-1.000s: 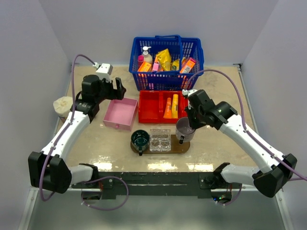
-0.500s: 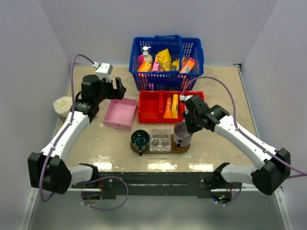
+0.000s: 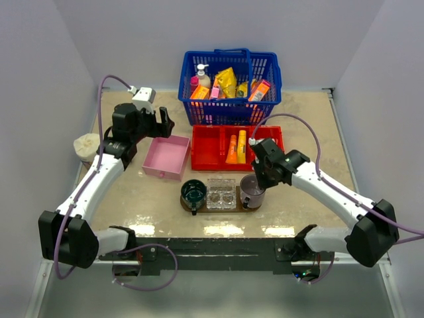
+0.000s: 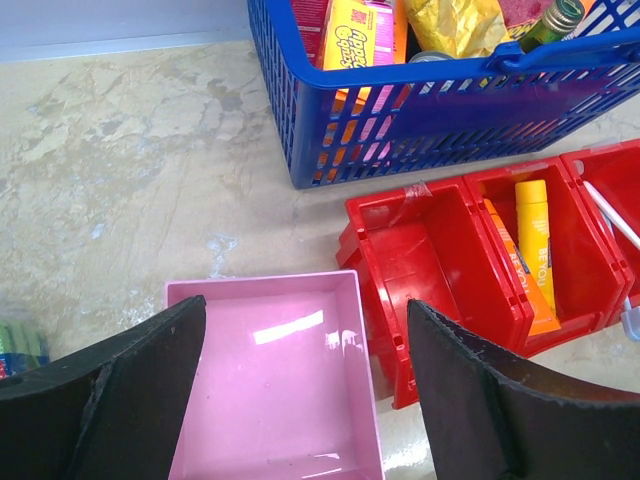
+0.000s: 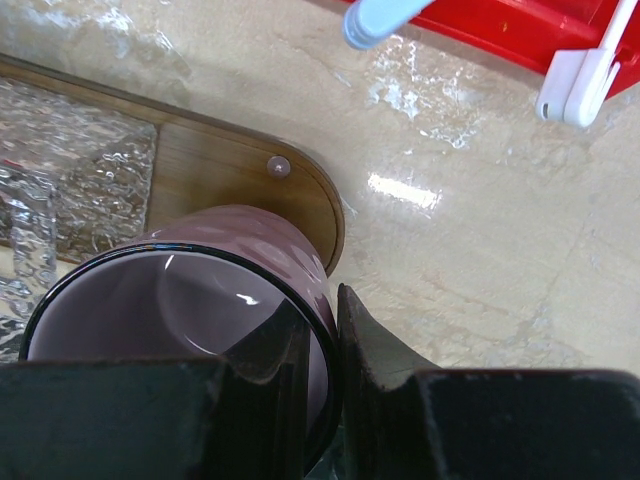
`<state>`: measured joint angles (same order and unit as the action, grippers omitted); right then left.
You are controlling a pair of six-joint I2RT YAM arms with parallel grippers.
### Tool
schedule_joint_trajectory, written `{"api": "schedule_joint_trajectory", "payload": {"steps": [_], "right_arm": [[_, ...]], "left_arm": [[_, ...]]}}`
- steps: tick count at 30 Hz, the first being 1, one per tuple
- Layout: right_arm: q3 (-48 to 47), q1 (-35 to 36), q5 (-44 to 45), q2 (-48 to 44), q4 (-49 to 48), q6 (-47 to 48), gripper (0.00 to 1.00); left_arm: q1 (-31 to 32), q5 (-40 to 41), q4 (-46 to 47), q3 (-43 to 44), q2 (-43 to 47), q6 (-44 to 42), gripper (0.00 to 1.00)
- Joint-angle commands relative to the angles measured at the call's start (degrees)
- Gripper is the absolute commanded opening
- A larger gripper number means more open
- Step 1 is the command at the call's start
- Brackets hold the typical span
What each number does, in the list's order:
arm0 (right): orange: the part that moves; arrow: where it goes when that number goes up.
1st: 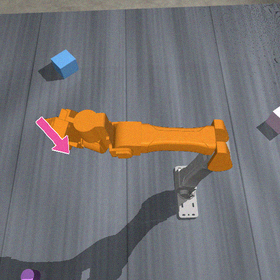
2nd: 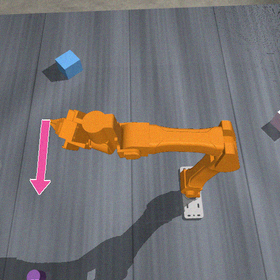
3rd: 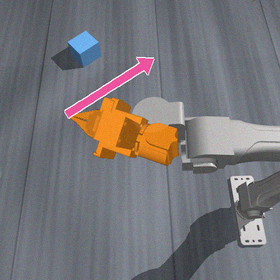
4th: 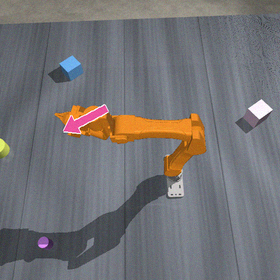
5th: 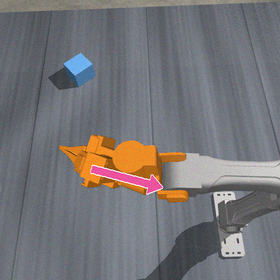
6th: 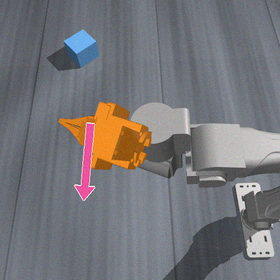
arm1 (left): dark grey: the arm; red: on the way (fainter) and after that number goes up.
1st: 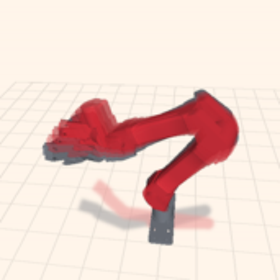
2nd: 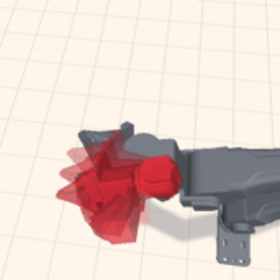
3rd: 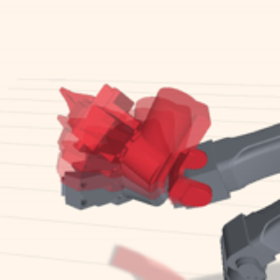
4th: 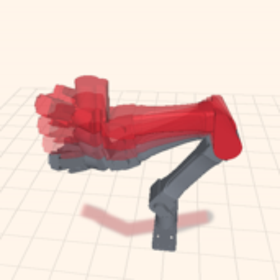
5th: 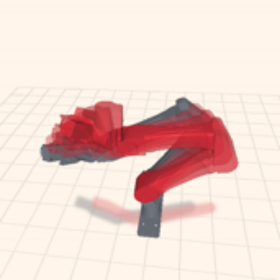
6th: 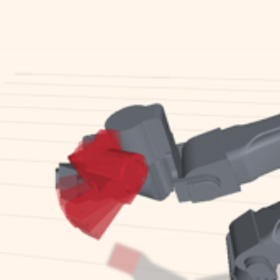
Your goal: Prepare toiletry sets of a toothbrush and toothpaste on the tray
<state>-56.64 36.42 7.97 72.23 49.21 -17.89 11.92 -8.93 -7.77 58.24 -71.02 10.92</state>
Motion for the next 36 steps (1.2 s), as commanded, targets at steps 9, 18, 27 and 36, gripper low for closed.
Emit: {"api": "schedule_joint_trajectory", "payload": {"steps": [9,18,27,36], "right_arm": [[3.6,0.1,0.7,-4.3,-8.5,-3.0,0.0],[5.9,0.2,1.3,-2.9,-10.4,-3.3,0.0],[7.4,0.2,2.1,-2.3,-12.7,-3.4,0.0],[7.7,0.2,2.6,-0.4,-12.9,-3.6,0.01]], "left_arm": [[0.1,-1.4,2.7,-0.2,1.2,-0.2,0.86],[0.1,-1.5,2.8,-0.2,1.2,-0.1,0.86],[0.1,-2.1,2.9,-0.4,1.0,-0.1,0.85],[0.1,-2.2,3.0,-0.5,0.9,-0.1,0.86]]}}
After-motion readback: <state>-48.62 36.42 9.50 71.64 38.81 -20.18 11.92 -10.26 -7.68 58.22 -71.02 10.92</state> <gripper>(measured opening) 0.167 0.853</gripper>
